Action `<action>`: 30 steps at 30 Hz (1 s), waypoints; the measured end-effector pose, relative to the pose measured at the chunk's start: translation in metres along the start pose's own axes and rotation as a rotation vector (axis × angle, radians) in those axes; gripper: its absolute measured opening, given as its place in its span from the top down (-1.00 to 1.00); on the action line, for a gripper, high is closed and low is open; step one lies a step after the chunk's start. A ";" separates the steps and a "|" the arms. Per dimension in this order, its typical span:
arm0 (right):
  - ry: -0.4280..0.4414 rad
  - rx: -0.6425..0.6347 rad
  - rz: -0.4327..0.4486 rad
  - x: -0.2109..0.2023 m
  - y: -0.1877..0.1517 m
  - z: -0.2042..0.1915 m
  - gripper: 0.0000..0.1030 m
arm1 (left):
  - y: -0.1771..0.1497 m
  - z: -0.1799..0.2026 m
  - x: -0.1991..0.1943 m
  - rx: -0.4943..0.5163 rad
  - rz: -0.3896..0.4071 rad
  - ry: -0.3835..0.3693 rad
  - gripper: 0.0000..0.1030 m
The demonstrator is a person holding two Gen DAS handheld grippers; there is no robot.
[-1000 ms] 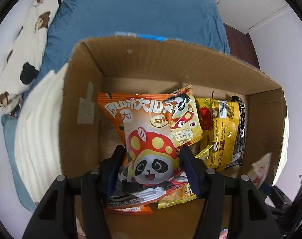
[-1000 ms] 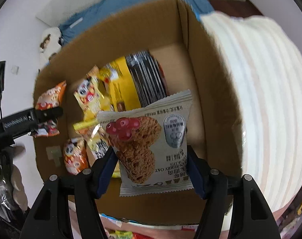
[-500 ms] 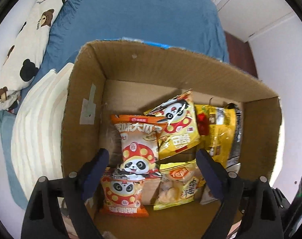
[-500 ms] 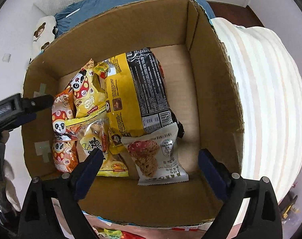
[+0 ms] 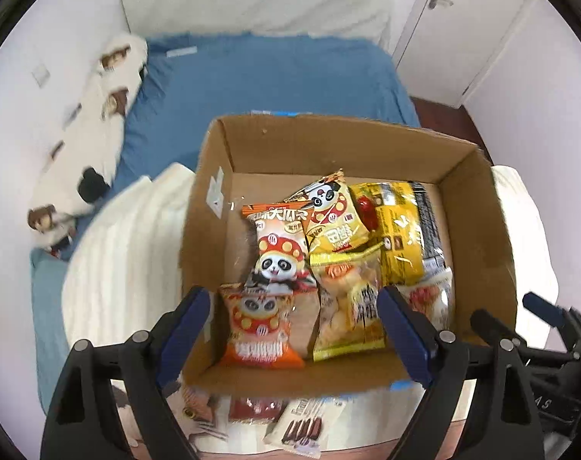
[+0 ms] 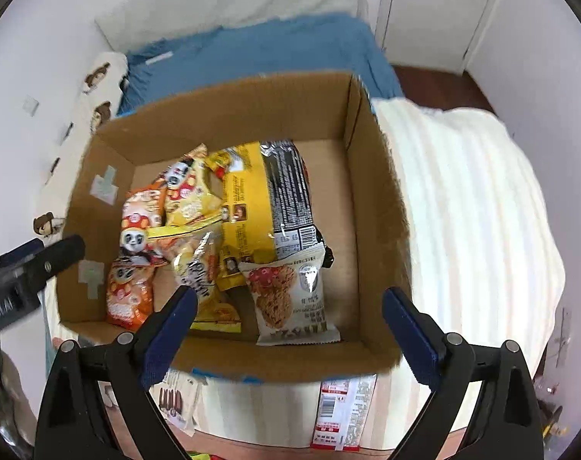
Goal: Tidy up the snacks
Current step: 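Open both tools and withdraw them from the box toward the bed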
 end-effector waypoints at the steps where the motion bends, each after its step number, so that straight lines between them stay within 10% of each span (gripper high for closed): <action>1: 0.003 -0.006 0.023 -0.008 -0.005 -0.003 -0.92 | -0.005 0.001 -0.007 0.007 0.017 0.002 -0.73; 20: 0.050 -0.035 0.282 -0.131 -0.094 -0.016 -0.91 | -0.098 0.013 -0.135 0.011 0.300 0.016 -0.73; 30: 0.098 -0.022 0.292 -0.123 -0.146 0.005 -0.93 | -0.143 0.026 -0.103 0.026 0.222 -0.062 -1.00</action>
Point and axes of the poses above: each gripper's, at about its wrist camera, not at the fingertips, and x roughly the way its jaws point, z to its right, y to its top, the point moved 8 cm from there along x, roughly the way its jaws point, and after that the axes turned 1 degree about x, right-handed, at the moved point
